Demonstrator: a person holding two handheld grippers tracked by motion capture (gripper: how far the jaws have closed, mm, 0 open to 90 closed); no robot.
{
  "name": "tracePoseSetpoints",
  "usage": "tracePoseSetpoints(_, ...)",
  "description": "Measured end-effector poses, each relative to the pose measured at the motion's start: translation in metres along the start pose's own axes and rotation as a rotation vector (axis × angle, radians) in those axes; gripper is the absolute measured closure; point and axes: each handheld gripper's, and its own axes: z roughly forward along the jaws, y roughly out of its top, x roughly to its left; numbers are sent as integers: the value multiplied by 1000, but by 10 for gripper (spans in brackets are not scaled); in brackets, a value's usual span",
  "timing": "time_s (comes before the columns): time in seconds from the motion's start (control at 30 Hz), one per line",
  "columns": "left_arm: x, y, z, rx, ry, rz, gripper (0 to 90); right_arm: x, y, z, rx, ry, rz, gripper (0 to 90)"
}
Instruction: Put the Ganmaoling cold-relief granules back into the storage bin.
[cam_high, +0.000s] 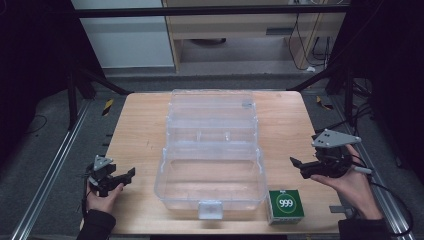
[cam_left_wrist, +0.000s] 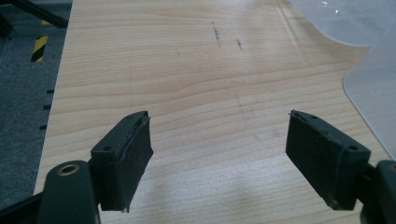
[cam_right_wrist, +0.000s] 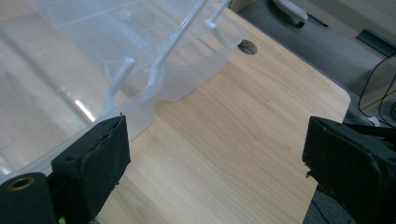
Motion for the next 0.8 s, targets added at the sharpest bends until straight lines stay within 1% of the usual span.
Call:
tracePoseSetpoints(0.1,-1,0,1,4,-2,7,217,3,2,-2,26,37,-27,69)
tracePoseSetpoints(0.13,-1,0,1,4,-2,7,216,3,2,-2,26,37,-27,69)
tracePoseSetpoints(0.17,-2,0,1,4,1,10,216,6,2,-4,44,63,-54,64)
tracePoseSetpoints(0.2,-2,0,1,4,1,13,216,6,2,-4,44,63,-54,64)
tracePoseSetpoints(0.23,-2,0,1,5,0,15,216,11,3,-6,70,93,-89,61)
tracePoseSetpoints(0.33,-3,0,1,8,3,19,216,18,3,-8,100,135,-127,58)
tracePoseSetpoints(0.37,-3,0,1,8,3,19,216,18,3,-8,100,135,-127,58)
tracePoseSetpoints(0.4,-2,0,1,7,1,17,216,24,2,-9,135,164,-165,52)
tracePoseSetpoints(0.5,-2,0,1,6,1,15,216,32,0,-10,170,195,-204,49)
tracePoseSetpoints(0.67,-3,0,2,9,1,22,216,39,-2,-9,199,235,-229,43)
tracePoseSetpoints(0.8,-4,0,2,10,1,25,216,44,-2,-7,222,255,-255,39)
